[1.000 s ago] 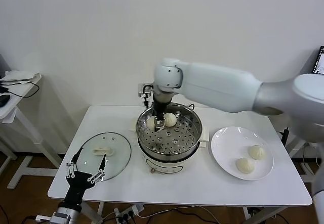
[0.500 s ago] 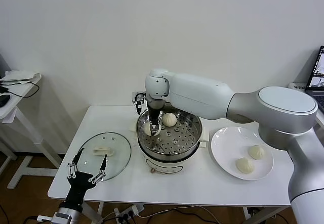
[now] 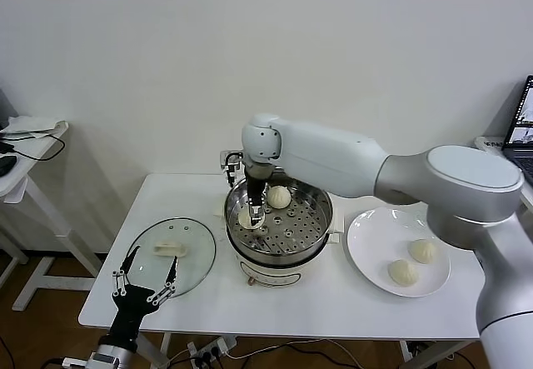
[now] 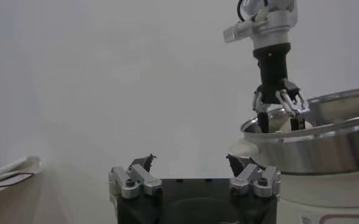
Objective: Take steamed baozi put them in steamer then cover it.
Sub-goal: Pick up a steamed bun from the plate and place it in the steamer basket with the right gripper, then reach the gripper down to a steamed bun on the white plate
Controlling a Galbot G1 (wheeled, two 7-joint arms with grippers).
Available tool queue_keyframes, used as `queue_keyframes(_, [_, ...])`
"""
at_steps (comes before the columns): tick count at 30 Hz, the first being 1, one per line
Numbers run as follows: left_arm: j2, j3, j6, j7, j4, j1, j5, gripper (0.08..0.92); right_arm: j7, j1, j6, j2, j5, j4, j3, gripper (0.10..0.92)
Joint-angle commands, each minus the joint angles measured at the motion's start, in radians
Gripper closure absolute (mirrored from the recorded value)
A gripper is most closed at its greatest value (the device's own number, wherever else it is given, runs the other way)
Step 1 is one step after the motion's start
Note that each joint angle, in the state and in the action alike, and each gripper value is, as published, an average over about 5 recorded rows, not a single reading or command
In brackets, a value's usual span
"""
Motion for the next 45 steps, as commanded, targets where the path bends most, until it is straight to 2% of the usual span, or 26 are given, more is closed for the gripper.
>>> queue_keyframes(1, [-0.001, 0.007, -0.003, -0.004, -0.013, 0.015, 0.012, 0.177, -0.03, 0.114, 0.016, -0.213, 0.05, 0.156, 0.008, 0.203])
queue_keyframes(8, [-0.006, 0.016, -0.008, -0.014, -0.03, 0.031, 0.03, 0.177, -0.134, 0.18, 0.132, -0.572, -0.007, 0.352, 0.001, 0.203])
queue_keyframes(13, [-0.008, 0.026, -0.007, -0.02, -0.04, 0.04, 0.041, 0.177, -0.198, 0.093, 0.242, -0.777, -0.154, 0.425, 0.016, 0.203])
queue_keyframes(18, [-0.014, 0.036, -0.009, -0.023, -0.047, 0.05, 0.052, 0.177, -0.241, -0.132, 0.359, -0.894, -0.334, 0.416, 0.141, 0.203])
queue_keyframes(23, [-0.018, 0.042, -0.018, -0.025, -0.045, 0.058, 0.063, 0.177, -0.255, -0.388, 0.427, -0.912, -0.472, 0.364, 0.331, 0.203])
queue_keyframes(29, [-0.022, 0.046, -0.018, -0.027, -0.042, 0.056, 0.066, 0.177, -0.243, -0.616, 0.447, -0.855, -0.586, 0.304, 0.532, 0.203])
queue_keyframes(37, [-0.021, 0.045, -0.018, -0.027, -0.032, 0.052, 0.066, 0.177, -0.227, -0.713, 0.463, -0.779, -0.673, 0.209, 0.626, 0.203])
queue_keyframes(45, [-0.022, 0.054, -0.01, -0.031, -0.027, 0.042, 0.068, 0.177, -0.202, -0.755, 0.467, -0.743, -0.691, 0.166, 0.664, 0.203])
